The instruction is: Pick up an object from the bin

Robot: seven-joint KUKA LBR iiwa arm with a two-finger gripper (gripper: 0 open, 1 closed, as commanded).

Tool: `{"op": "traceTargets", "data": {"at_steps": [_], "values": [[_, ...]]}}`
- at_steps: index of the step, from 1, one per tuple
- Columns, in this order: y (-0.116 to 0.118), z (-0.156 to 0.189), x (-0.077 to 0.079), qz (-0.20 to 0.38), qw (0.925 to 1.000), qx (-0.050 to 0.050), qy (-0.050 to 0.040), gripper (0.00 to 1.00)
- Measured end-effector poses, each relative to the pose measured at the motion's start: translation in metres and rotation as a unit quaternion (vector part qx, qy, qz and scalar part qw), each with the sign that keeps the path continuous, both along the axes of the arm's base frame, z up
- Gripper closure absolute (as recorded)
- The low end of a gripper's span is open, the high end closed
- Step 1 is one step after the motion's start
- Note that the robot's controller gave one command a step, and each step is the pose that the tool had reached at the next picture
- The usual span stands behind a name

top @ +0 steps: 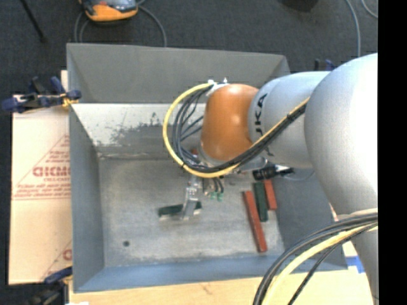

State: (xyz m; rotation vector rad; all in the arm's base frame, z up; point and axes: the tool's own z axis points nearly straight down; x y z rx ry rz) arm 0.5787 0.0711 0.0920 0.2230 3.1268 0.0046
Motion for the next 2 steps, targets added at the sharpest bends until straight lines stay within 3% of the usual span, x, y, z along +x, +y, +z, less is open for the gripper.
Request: {"op": "traceTargets", "data": {"at_steps": [1, 2], "values": [[-0.002, -0.011, 0.009, -0.007, 1.0000, -0.001, 0.0002, 0.00], [0.019, -0.021, 0.017, 0.087, 0.9962, -0.002, 0.0017, 0.00]]}}
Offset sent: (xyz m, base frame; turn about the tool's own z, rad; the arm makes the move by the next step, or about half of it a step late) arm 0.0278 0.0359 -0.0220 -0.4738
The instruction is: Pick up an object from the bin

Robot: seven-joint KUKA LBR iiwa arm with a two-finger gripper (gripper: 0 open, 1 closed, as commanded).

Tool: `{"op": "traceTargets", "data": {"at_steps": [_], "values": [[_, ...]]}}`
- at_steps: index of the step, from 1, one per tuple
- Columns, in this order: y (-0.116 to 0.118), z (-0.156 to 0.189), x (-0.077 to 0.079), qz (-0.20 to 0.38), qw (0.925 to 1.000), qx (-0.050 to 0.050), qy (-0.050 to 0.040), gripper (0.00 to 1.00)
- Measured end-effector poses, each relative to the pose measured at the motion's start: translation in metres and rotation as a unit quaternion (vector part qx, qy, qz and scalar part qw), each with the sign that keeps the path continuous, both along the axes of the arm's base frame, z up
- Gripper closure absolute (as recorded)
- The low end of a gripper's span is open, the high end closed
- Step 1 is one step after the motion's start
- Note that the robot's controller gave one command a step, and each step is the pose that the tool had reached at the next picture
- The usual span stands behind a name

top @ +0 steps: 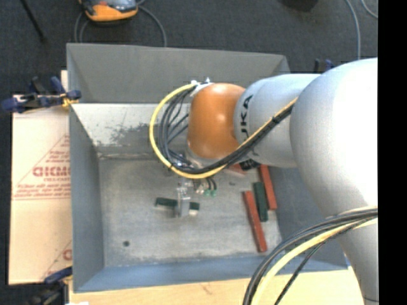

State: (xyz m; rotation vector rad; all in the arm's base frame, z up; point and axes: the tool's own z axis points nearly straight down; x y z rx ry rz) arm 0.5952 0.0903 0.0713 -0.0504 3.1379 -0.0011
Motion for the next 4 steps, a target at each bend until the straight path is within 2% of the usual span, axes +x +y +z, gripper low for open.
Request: {"op": "traceTargets", "data": {"at_steps": [1, 2, 3, 4], "values": [[0.002, 0.001, 0.001, 0.039, 0.9992, 0.000, -0.0014, 0.00], [0.019, 0.013, -0.056, 0.046, 0.9990, 0.001, 0.0007, 1.00], [0.019, 0.013, -0.056, 0.045, 0.9990, 0.001, 0.0007, 1.00], [0.025, 0.057, -0.048, 0.038, 0.9993, 0.001, 0.0045, 1.00]]}}
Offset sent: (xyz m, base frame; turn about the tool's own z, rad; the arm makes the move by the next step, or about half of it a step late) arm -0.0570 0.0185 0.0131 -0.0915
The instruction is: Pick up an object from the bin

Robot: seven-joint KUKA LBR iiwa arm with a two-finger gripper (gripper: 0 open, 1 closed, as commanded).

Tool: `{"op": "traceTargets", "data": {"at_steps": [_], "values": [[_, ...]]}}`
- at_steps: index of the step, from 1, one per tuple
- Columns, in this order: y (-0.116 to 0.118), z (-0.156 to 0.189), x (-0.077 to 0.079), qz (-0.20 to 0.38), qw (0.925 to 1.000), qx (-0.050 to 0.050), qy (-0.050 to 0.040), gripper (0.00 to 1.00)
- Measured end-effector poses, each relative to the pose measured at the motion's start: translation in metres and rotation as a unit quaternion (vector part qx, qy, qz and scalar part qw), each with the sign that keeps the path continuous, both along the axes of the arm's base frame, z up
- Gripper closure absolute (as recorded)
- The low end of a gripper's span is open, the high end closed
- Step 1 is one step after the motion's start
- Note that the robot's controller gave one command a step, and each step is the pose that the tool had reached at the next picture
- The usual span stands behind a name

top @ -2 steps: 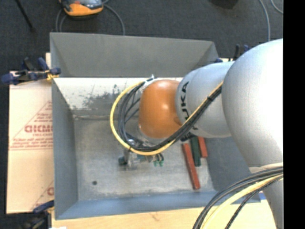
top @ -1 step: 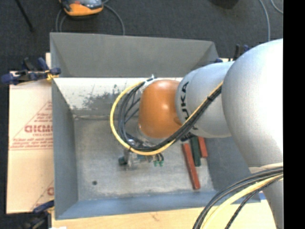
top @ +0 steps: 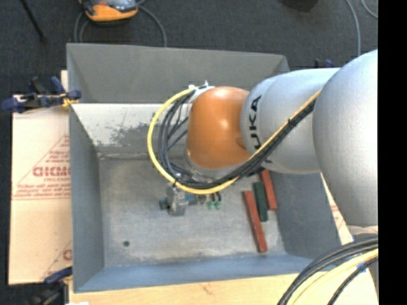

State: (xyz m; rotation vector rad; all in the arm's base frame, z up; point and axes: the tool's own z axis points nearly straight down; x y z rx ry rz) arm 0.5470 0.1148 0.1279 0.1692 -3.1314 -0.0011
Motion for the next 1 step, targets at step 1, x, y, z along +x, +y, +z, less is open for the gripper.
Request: {"op": "traceTargets", "data": {"at_steps": [1], "values": [[-0.0014, 0.1285, -0.0544, 0.011, 0.9999, 0.000, -0.0043, 1.00]]}}
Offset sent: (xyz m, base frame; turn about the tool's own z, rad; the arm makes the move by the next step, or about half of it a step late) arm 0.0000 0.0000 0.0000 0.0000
